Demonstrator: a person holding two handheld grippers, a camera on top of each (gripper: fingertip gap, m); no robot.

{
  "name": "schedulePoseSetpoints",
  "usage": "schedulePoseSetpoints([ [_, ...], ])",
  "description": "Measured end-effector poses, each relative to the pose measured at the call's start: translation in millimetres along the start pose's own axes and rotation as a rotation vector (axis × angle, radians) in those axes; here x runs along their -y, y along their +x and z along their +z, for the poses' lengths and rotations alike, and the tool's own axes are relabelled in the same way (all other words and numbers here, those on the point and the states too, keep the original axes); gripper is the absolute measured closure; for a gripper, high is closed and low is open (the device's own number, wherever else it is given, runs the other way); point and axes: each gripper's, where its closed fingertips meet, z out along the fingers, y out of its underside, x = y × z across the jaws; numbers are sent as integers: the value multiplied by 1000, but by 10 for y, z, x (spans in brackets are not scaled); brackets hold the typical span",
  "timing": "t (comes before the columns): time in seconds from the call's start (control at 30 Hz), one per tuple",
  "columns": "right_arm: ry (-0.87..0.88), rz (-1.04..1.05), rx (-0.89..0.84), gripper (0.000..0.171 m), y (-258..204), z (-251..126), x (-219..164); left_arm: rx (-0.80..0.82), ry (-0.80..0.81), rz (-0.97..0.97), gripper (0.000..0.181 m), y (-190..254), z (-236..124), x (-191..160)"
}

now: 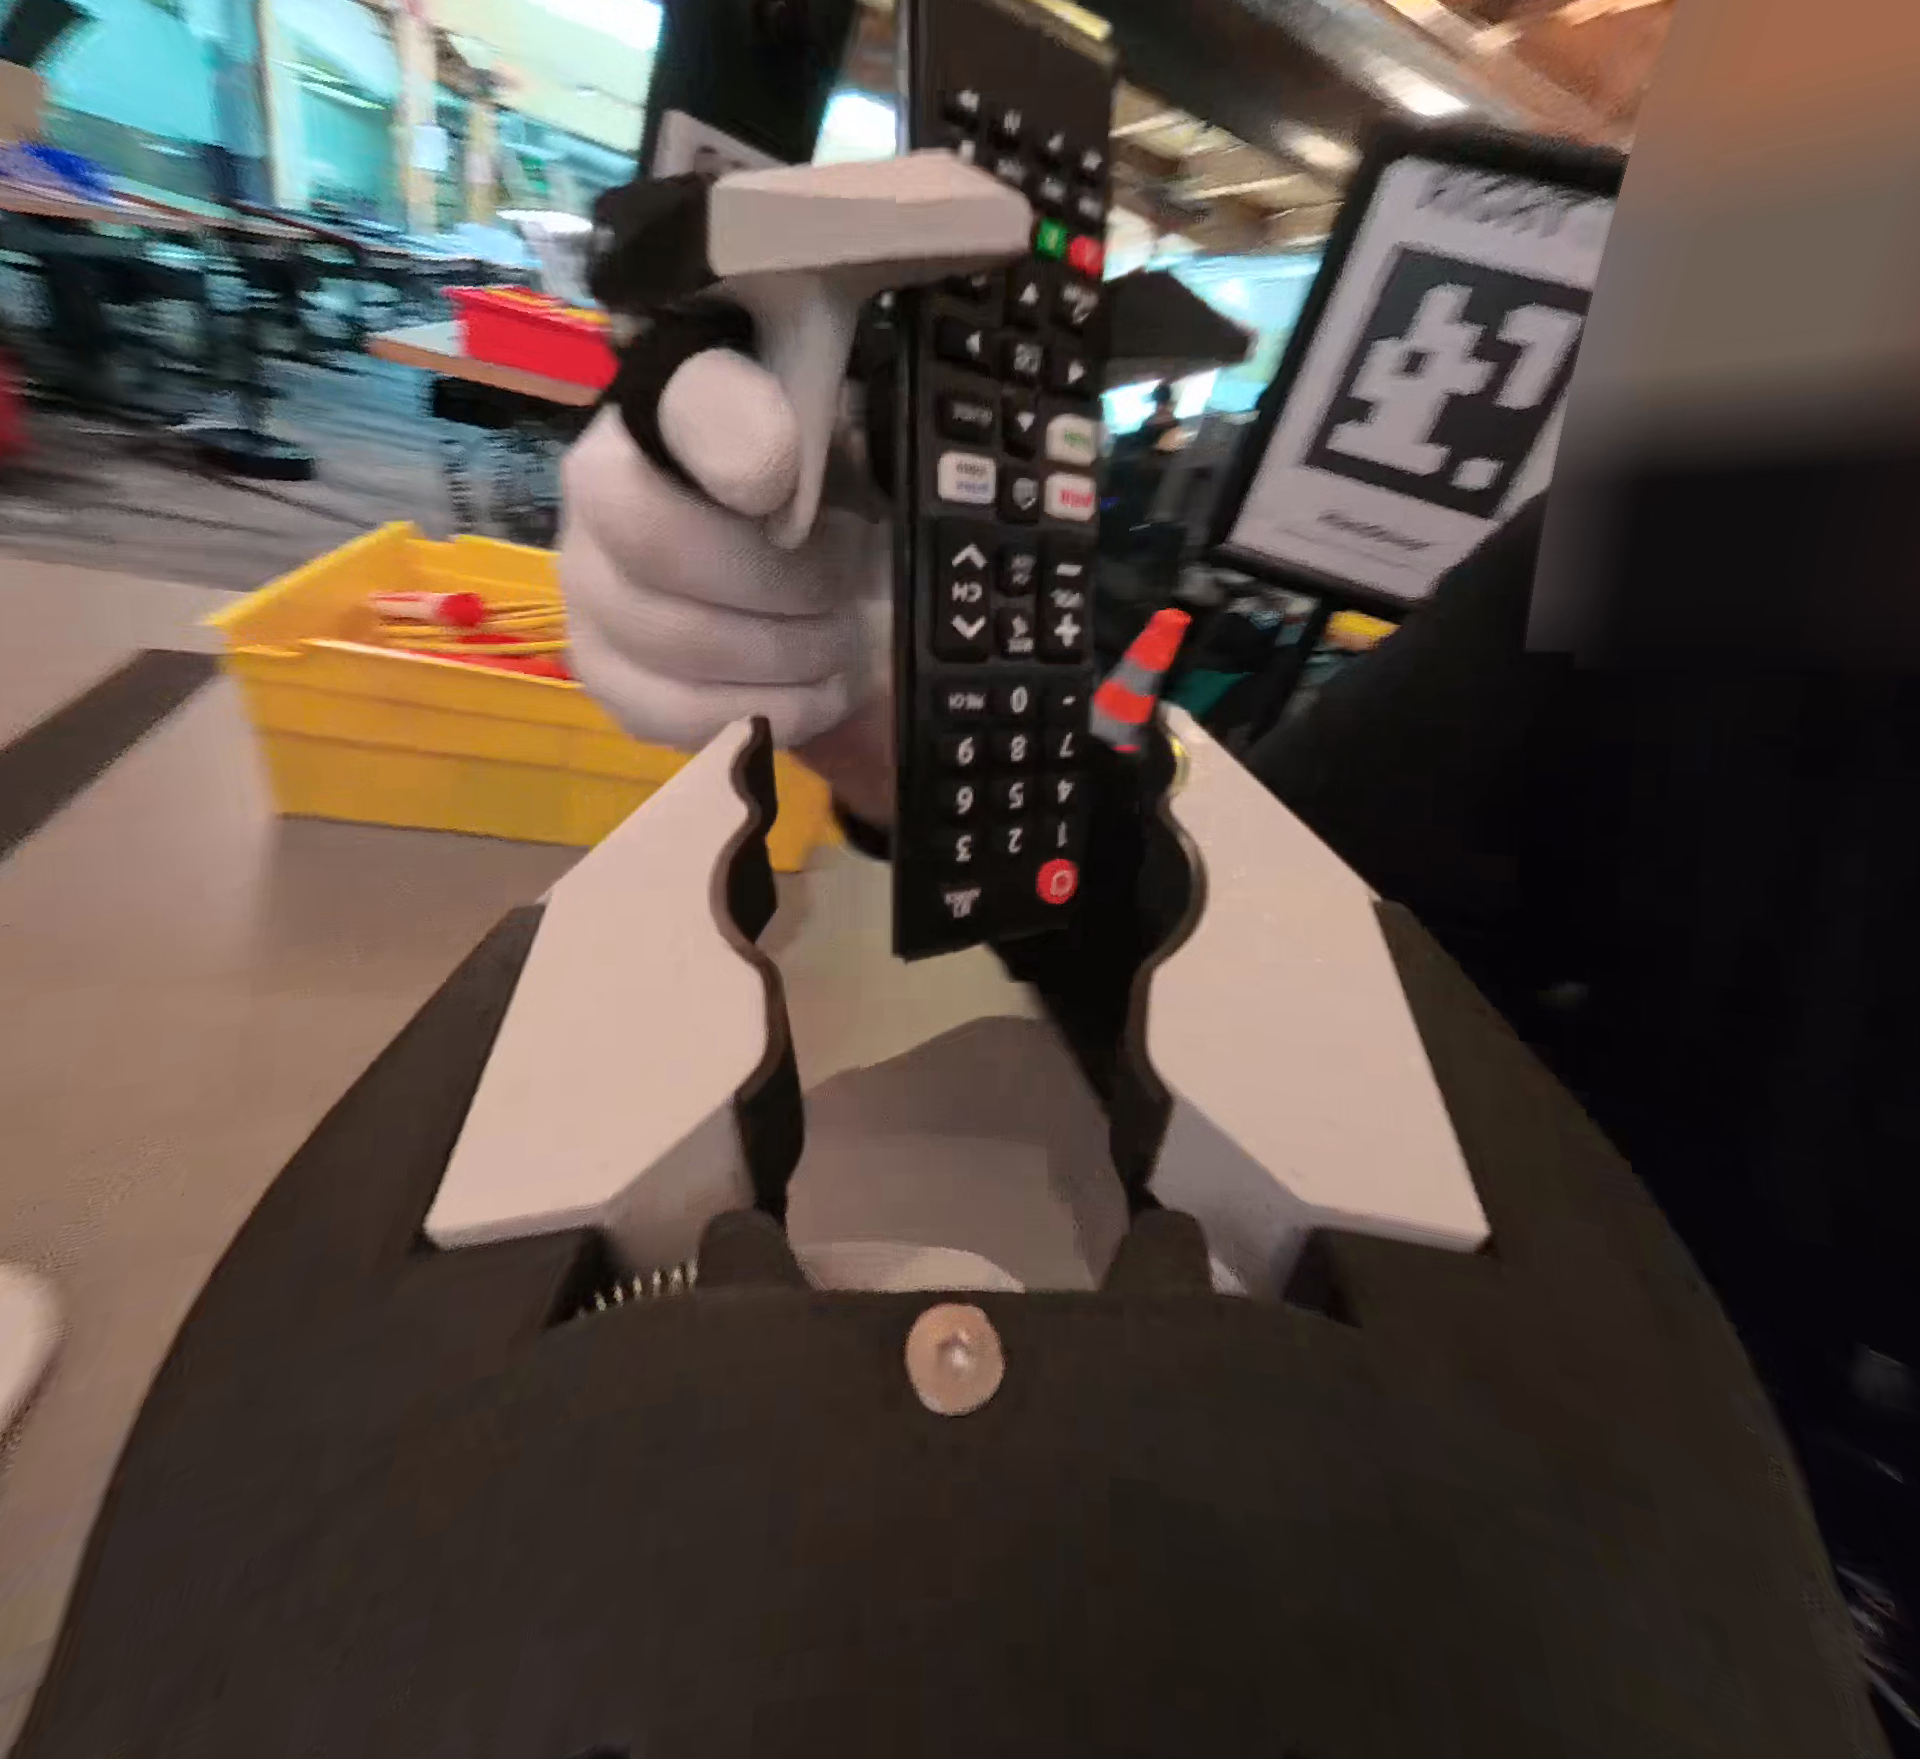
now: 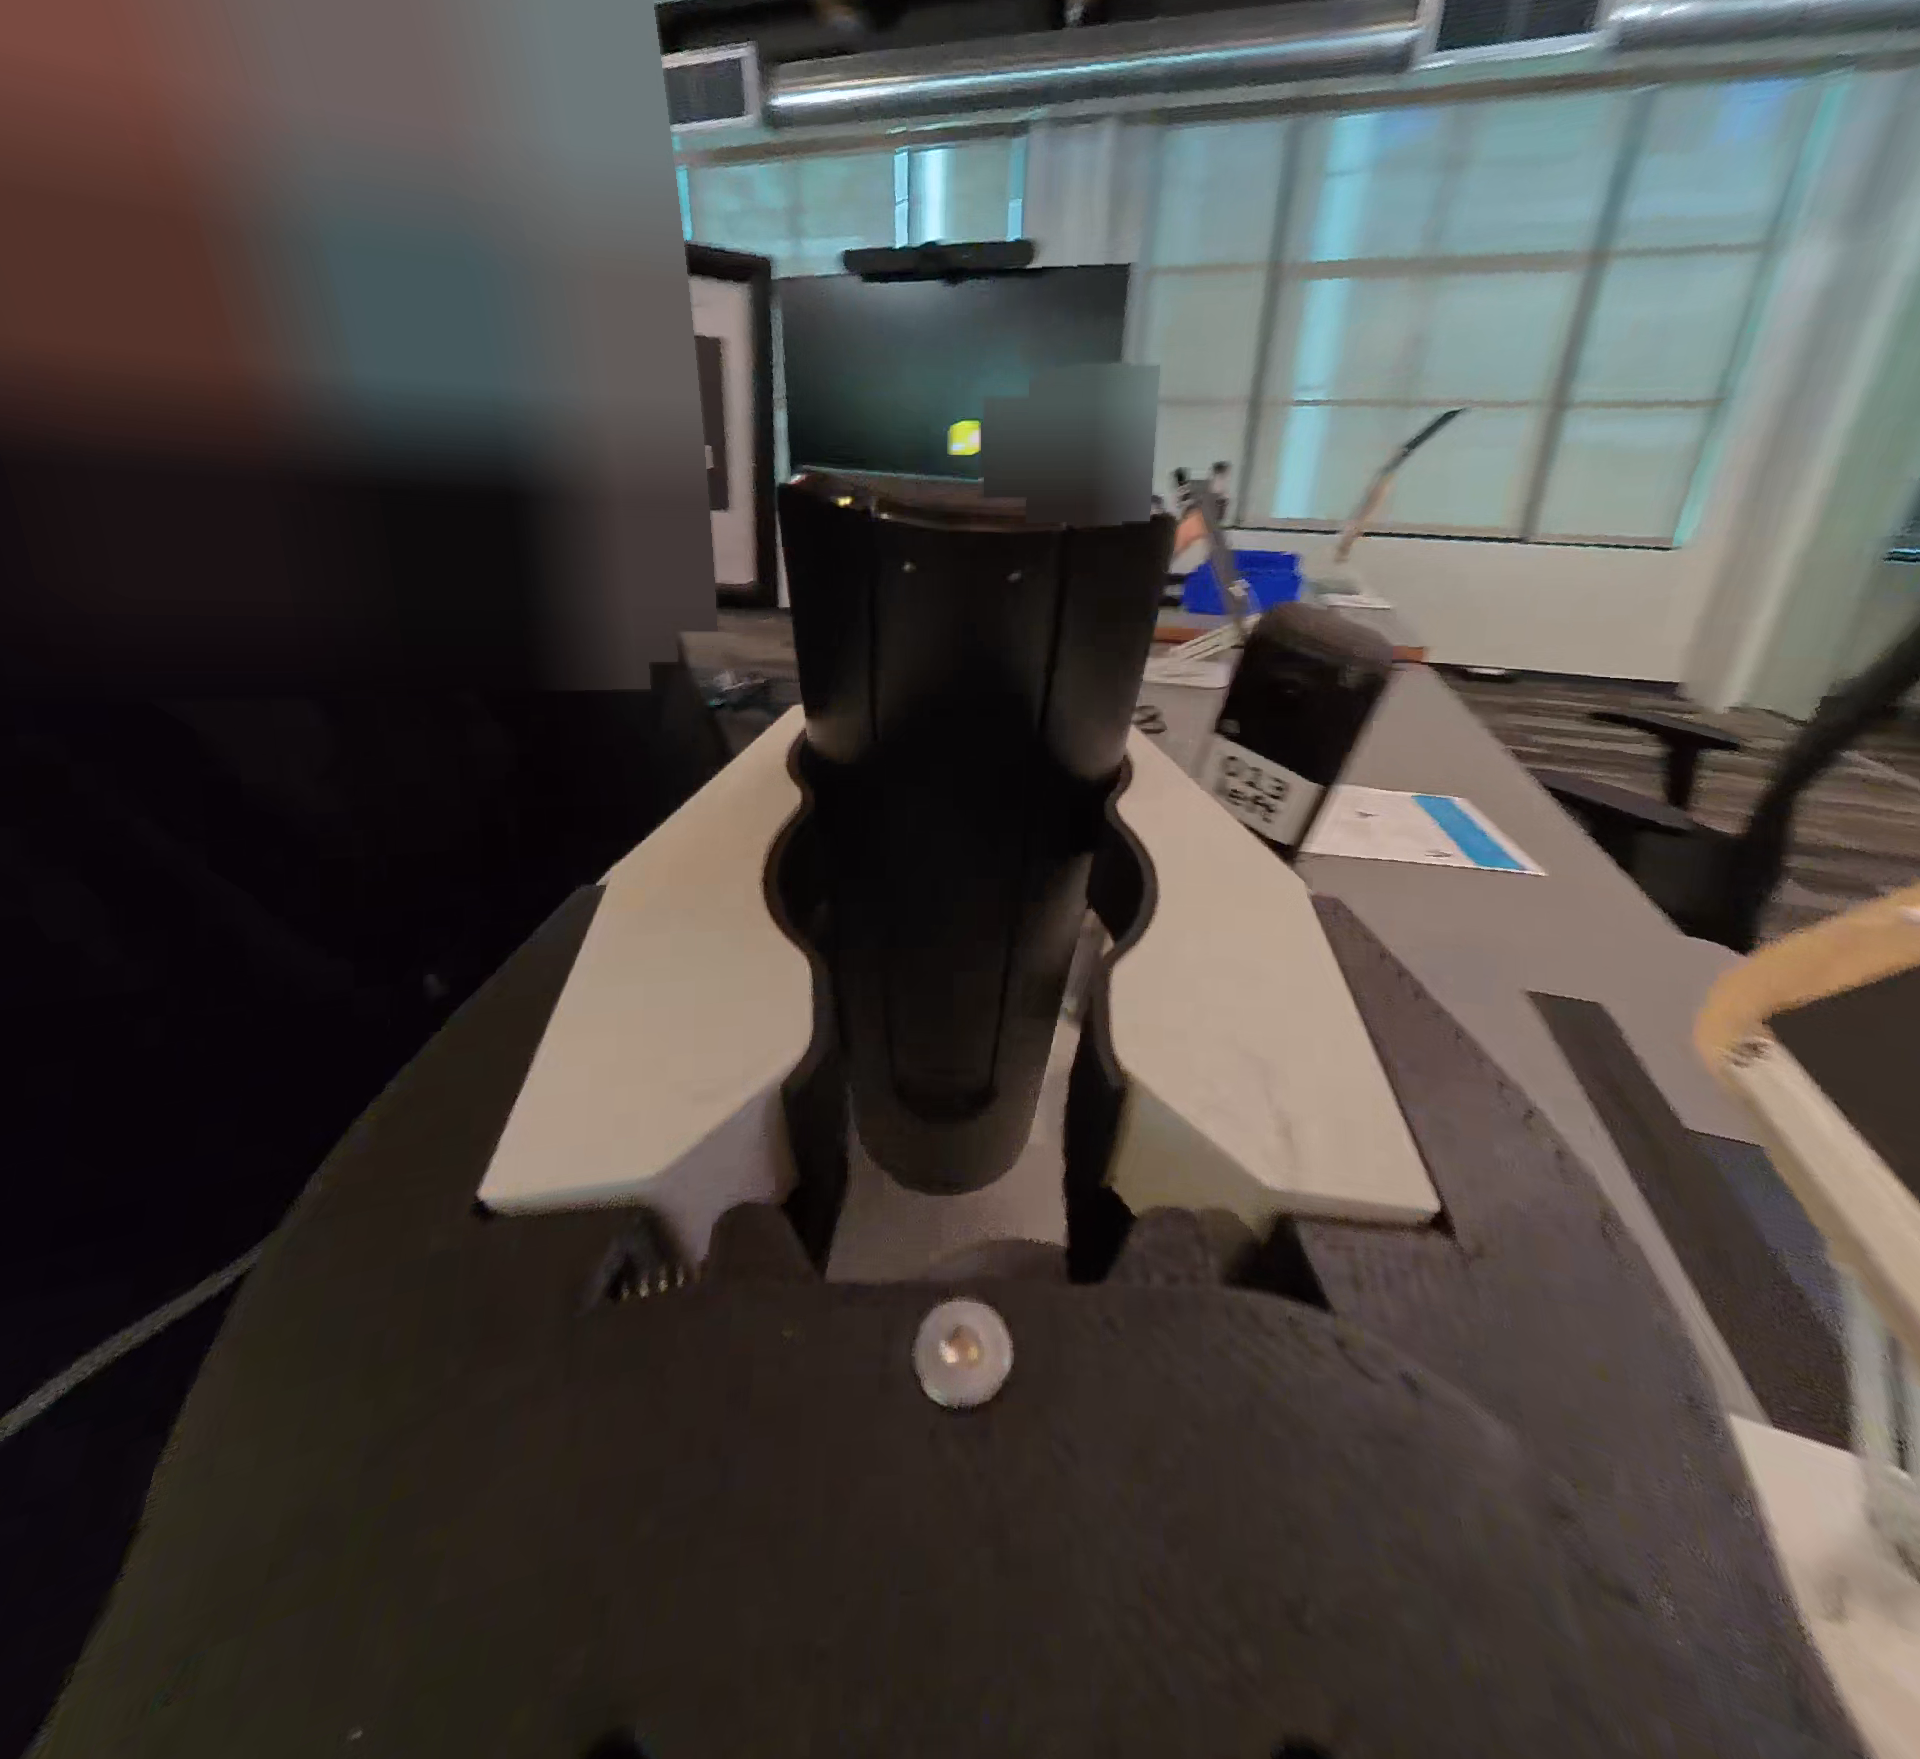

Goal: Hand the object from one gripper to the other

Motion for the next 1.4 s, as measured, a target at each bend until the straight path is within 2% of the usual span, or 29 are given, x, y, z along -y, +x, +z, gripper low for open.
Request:
schedulePoseSetpoints([
  [0.03,-19,-6,29,125,-47,26,-48,-60,-2,-20,116,80,17,-31],
  [0.17,-33,8,144,125,-180,109,-165,-127,-64,-20,128,163,200,-202],
  [0.23,-31,36,180,125,-192,131,-214,-183,-41,-24,146,221,255,-202],
  [0.33,-5,67,204,124,-175,121,-229,-205,3,-26,148,205,284,-194],
  [0.43,25,74,148,123,-61,138,-187,-189,47,-19,149,146,269,-137],
  [0.47,19,58,49,118,83,145,-181,-148,58,0,151,88,254,-111],
  [0.5,4,40,-60,103,241,130,-174,-104,62,11,159,22,229,-82],
  [0.53,-3,12,-161,82,371,93,-140,-52,66,19,160,-50,194,-49],
  [0.63,-104,-186,-428,64,577,-64,-31,135,46,46,161,-281,48,55],
  [0.73,-394,-448,-656,48,697,-188,-104,341,-36,51,161,-520,-102,71],
  [0.83,-708,-711,-801,15,833,-218,-242,495,-61,-25,161,-727,-283,89],
  [0.87,-784,-765,-820,11,874,-195,-300,533,-63,-38,161,-770,-339,97],
  [0.97,-913,-849,-835,11,1020,-72,-488,630,-89,-60,161,-856,-461,100],
  [1.13,-965,-898,-913,11,1296,-18,-623,813,-174,-48,161,-1023,-690,34],
  [1.23,-1018,-897,-887,11,1321,-33,-770,831,-190,-58,161,-1031,-722,19],
  [1.4,-1028,-886,-916,10,1337,-116,-729,834,-159,-63,161,-1031,-708,72],
])
